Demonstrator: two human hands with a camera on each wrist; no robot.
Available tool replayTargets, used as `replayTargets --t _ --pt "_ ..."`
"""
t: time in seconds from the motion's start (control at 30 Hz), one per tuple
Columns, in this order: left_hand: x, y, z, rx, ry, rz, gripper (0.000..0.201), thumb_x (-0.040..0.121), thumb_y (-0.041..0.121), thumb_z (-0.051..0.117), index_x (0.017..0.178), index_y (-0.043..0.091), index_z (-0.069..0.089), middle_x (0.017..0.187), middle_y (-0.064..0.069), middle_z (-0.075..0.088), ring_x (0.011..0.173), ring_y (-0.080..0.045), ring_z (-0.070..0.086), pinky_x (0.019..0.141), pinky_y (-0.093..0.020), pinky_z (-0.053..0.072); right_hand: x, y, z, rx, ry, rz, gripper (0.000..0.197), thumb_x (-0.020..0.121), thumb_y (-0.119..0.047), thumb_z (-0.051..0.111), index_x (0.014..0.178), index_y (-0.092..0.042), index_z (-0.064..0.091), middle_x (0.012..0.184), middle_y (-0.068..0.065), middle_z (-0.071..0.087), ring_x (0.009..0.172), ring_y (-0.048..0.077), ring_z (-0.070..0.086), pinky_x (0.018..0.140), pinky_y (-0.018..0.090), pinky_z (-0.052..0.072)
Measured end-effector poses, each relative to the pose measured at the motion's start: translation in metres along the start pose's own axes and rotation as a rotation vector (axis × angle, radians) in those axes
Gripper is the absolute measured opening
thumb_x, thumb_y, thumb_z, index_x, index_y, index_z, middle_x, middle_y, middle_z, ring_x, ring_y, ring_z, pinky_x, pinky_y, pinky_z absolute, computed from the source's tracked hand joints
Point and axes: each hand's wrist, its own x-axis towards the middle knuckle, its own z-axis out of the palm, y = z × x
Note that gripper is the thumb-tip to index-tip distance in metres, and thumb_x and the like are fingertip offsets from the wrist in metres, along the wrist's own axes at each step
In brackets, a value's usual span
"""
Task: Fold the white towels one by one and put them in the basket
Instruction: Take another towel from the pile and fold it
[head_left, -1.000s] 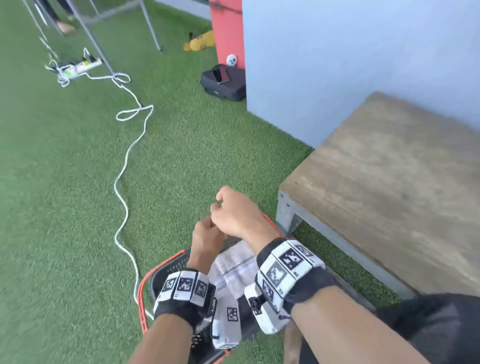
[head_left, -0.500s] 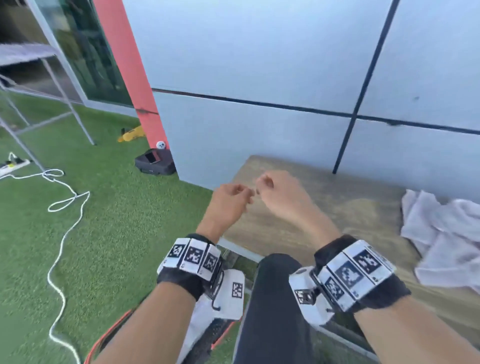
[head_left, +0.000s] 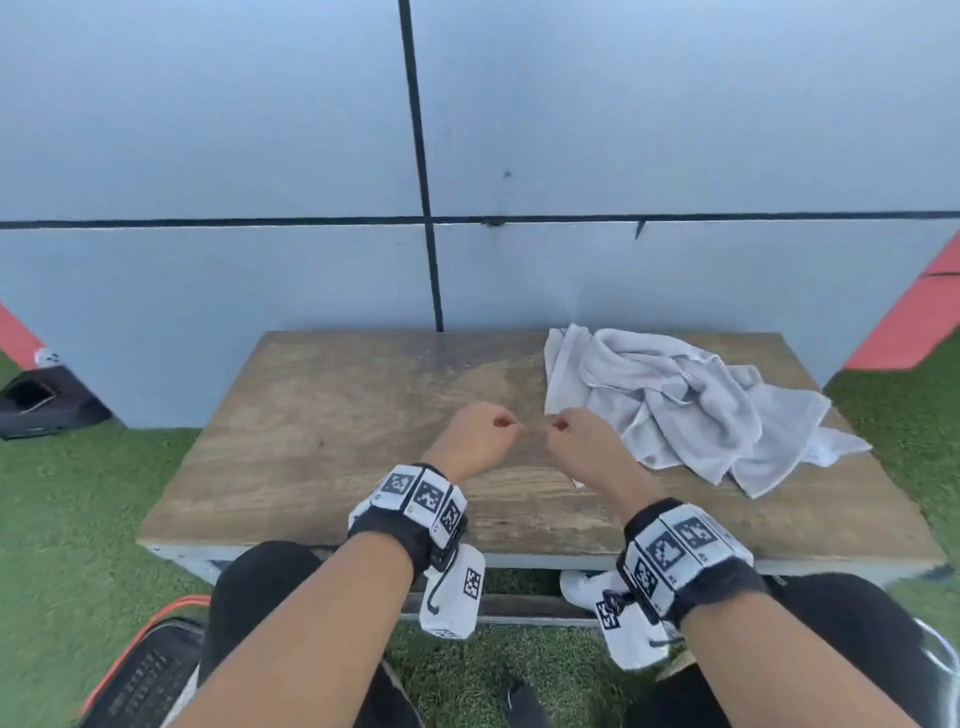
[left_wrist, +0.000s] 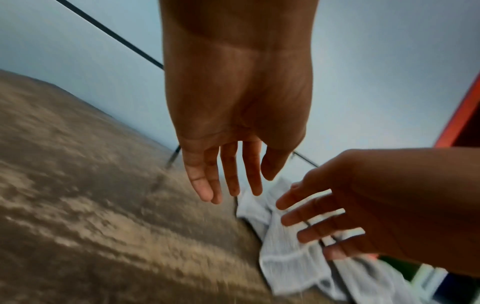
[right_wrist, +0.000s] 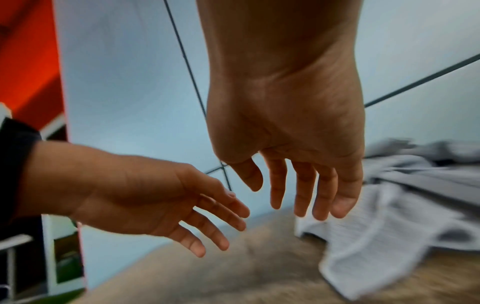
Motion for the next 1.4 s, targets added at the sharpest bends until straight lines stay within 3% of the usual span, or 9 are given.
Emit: replayTargets --t 0.23,0.5,0.7,0.8,0.9,0.97,1.07,1.27,1.4 --pt "0.042 0.020 0.052 0.102 -0.154 0.037 0.010 0.093 0.016 0.052 0.087 0.017 0.059 0.097 -0.013 0.063 0.087 -0.020 0.054 0.081 -0.037 0.047 0.013 0.070 -0.006 -0.231 0.052 0.130 0.057 0.085 -0.012 0.053 0.139 -0.020 0.038 0.148 0.009 0.029 0.132 0.037 0.029 0.107 0.048 0.035" --pt "0.074 0.016 0.082 0.036 -0.187 0.021 0.053 0.084 0.021 0.075 0.132 0.018 0.053 0.125 -0.002 0.058 0.108 -0.018 0.059 0.090 -0.033 0.050 0.034 0.110 -0.004 -0.489 0.327 -0.075 0.018 0.089 -0.012 0.057 0.097 -0.028 0.062 0.125 -0.003 0.051 0.116 0.026 0.041 0.096 0.039 0.037" --pt "0.071 0.022 0.094 0.330 -0.144 0.028 0.003 0.085 0.025 0.058 0.087 0.023 0.059 0.111 -0.005 0.052 0.098 -0.031 0.057 0.082 -0.050 0.055 0.060 0.090 -0.030 -0.370 0.475 -0.047 0.037 0.078 -0.004 0.057 0.109 -0.024 0.056 0.149 0.011 0.031 0.134 0.039 0.029 0.107 0.048 0.032" --pt "0.068 0.026 0.094 0.301 -0.104 -0.040 0.014 0.088 0.013 0.050 0.076 0.015 0.058 0.088 -0.002 0.060 0.090 -0.033 0.065 0.080 -0.049 0.058 0.072 0.096 -0.051 -0.331 0.274 0.106 0.047 0.082 -0.009 0.055 0.127 -0.023 0.053 0.163 0.010 0.010 0.149 0.039 0.005 0.118 0.054 0.015" --pt "0.064 0.026 0.085 0.239 -0.043 -0.009 0.019 0.090 0.014 0.051 0.072 0.013 0.053 0.075 -0.002 0.056 0.078 -0.030 0.064 0.078 -0.047 0.059 0.077 0.094 -0.066 -0.248 0.201 0.098 0.040 0.087 -0.010 0.052 0.127 -0.014 0.057 0.152 0.012 0.038 0.142 0.036 0.030 0.116 0.052 0.024" --pt "0.064 0.025 0.077 0.146 0.038 0.038 0.011 0.090 0.025 0.058 0.098 0.019 0.059 0.103 0.000 0.059 0.085 -0.020 0.062 0.082 -0.044 0.056 0.074 0.080 -0.074 -0.092 0.374 -0.017 0.019 0.090 -0.011 0.050 0.098 -0.012 0.067 0.114 0.009 0.064 0.111 0.032 0.058 0.095 0.042 0.044" --pt "0.069 0.037 0.064 -0.029 0.104 0.132 0.056 0.084 0.043 0.072 0.130 0.029 0.043 0.127 0.005 0.043 0.100 -0.011 0.057 0.089 -0.034 0.052 0.063 0.046 -0.088 0.308 0.420 -0.154 0.016 0.094 -0.014 0.057 0.082 -0.008 0.066 0.066 -0.012 0.060 0.065 0.006 0.058 0.064 0.024 0.045" --pt "0.070 0.072 0.022 -0.319 0.384 0.278 0.005 0.095 0.031 0.062 0.094 0.028 0.066 0.106 0.006 0.061 0.099 -0.012 0.060 0.093 -0.038 0.050 0.032 -0.025 -0.133 1.000 0.280 -0.357 0.012 0.097 0.002 0.054 0.105 0.003 0.063 0.084 0.012 0.058 0.067 0.015 0.061 0.057 0.021 0.053" --pt "0.047 0.089 -0.013 -0.427 0.367 0.398 0.023 0.091 0.028 0.069 0.110 0.025 0.057 0.109 0.012 0.066 0.100 -0.003 0.062 0.083 -0.020 0.049 0.018 -0.047 -0.149 1.128 0.112 -0.454 0.028 0.097 0.006 0.052 0.123 0.000 0.059 0.092 0.012 0.060 0.076 0.028 0.069 0.077 0.036 0.060"
